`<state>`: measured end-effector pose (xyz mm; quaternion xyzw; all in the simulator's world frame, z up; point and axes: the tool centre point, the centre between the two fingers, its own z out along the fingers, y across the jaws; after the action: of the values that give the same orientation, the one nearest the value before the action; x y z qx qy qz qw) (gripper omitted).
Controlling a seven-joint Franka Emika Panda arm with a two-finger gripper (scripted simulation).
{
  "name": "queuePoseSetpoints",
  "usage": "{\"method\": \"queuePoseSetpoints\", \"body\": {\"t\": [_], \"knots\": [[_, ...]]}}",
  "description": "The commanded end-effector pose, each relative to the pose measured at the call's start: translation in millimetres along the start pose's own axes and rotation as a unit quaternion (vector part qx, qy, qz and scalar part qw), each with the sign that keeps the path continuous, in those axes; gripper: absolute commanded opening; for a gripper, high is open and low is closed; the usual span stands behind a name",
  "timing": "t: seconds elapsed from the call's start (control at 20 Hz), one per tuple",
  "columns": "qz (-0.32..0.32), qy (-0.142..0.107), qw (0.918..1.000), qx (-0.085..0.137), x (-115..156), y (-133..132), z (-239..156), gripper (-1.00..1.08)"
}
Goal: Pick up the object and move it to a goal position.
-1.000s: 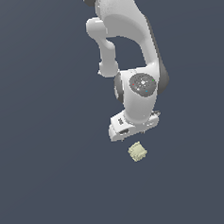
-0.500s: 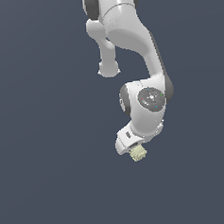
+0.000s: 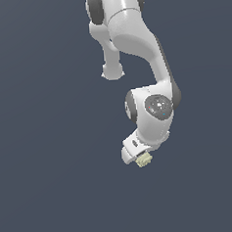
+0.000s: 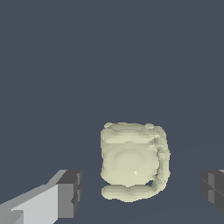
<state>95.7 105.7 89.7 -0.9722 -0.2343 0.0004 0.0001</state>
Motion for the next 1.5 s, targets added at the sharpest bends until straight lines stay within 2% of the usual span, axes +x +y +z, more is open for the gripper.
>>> {"method": "queuePoseSetpoints", "body": {"t": [0.0, 0.45, 0.75, 0.8, 1.45], "knots": [[0.0, 0.0, 1.0, 0.0, -0.1, 0.1, 3.4, 1.0], [-0.002, 0.0, 1.0, 0.0, -0.6, -0.5, 46.5, 1.0], [-0.002, 0.0, 1.0, 0.0, 0.9, 0.0, 49.7, 1.0], [-0.002, 0.0, 1.0, 0.0, 0.9, 0.0, 49.7, -1.0], [-0.002, 0.0, 1.0, 0.0, 0.9, -0.9, 47.0, -1.0]]}}
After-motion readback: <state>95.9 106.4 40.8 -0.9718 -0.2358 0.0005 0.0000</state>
